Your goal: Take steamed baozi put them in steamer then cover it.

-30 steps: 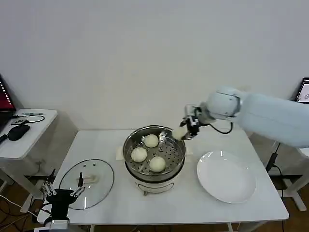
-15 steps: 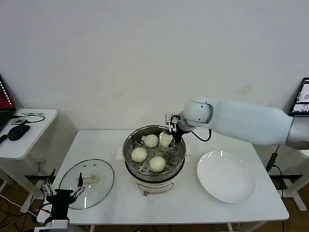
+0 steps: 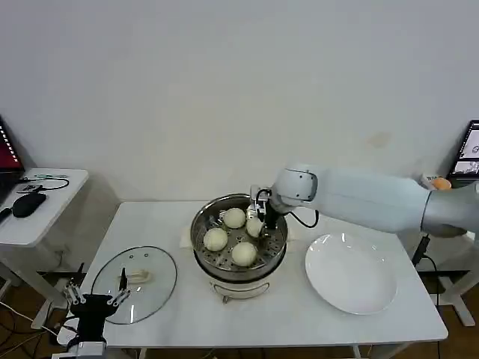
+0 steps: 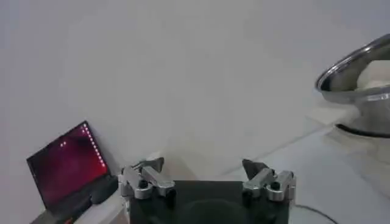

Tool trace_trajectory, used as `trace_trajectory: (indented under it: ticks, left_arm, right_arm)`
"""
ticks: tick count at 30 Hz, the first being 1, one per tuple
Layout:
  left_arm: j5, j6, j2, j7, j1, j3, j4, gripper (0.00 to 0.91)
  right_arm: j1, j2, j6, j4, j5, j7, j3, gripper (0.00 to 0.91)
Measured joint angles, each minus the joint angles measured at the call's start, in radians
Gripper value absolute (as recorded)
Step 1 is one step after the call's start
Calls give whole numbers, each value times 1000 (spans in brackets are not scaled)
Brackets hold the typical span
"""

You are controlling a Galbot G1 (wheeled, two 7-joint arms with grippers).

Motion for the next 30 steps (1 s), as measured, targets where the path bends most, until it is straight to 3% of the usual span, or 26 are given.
trace_trajectory:
  ticks: [2,14,22,26,30]
  left_arm:
    - [0,-1,-1,-1,1,-1,-1,907]
    - [-3,1,-3,-3,-9,-1,-1,907]
    - [-3,4,-5,-1,-23,10,1,907]
    - [-3,4,-3,-1,-27,15,3,907]
    - [-3,4,-2,-1,-35,19,11,907]
  right_arm:
    - [-2,2,0,-2,-4,-2,1,907]
    - [11,-16,-4,14,-5,8,24,907]
    - [53,-83,5,86,11,35,54,907]
    - [51,-147,31,143,11,70,85,907]
    - [1,-238,80,207,8,153,154,907]
